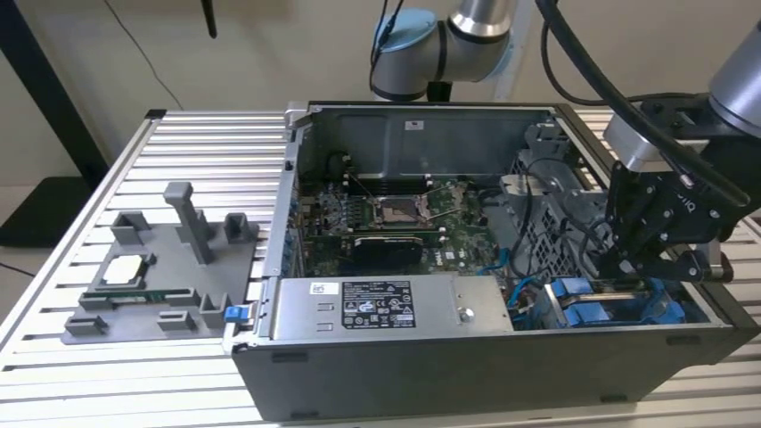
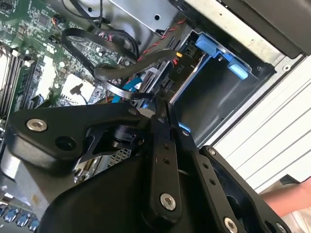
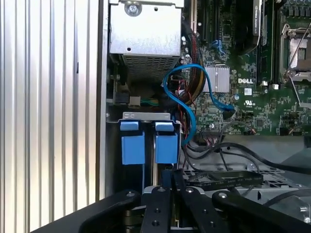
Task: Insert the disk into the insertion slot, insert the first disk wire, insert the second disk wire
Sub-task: 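Insert the second disk wire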
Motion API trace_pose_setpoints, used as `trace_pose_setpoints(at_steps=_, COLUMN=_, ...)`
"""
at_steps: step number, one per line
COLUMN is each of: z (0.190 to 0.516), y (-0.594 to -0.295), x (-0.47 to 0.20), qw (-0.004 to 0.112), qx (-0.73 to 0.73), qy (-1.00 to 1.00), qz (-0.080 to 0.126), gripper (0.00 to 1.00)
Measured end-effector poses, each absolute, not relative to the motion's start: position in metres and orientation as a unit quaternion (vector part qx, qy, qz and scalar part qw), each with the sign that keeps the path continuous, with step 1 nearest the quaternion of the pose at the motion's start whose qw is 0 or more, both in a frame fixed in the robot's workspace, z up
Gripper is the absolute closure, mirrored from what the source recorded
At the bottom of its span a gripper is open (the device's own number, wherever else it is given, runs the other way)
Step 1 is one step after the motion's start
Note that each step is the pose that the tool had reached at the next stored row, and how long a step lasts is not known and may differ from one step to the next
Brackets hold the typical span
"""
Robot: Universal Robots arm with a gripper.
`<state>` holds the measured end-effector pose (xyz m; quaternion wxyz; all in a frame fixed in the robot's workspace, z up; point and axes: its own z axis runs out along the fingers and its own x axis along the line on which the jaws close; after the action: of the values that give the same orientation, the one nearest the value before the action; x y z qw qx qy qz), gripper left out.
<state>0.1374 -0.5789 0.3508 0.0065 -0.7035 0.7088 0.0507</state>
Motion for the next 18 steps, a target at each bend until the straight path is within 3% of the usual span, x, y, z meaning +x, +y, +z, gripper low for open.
trace_pose_setpoints(at_steps=5, z=0.3506, y=-0.579, x=0.1377, qw=0.008, qx=-0.704, qy=0.709, qz=0.052, gripper=1.0)
trace_pose_setpoints(at_steps=6, z=0.3506, y=-0.5793, x=0.1377, qw=0.008, qx=-0.704, qy=0.708, qz=0.052, gripper=0.0)
trace_pose_setpoints(at_steps=11, z=0.3509, y=-0.5813, x=0.1377, qw=0.011, qx=-0.706, qy=0.706, qz=0.051, gripper=0.0)
trace_pose_setpoints(at_steps=14, z=0.3503, y=-0.5817, x=0.1377, qw=0.022, qx=-0.708, qy=0.704, qz=0.048, gripper=0.0)
trace_pose_setpoints(at_steps=18, z=0.3499, y=-0.5823, x=0.1377, qw=0.048, qx=-0.708, qy=0.702, qz=0.067, gripper=0.0)
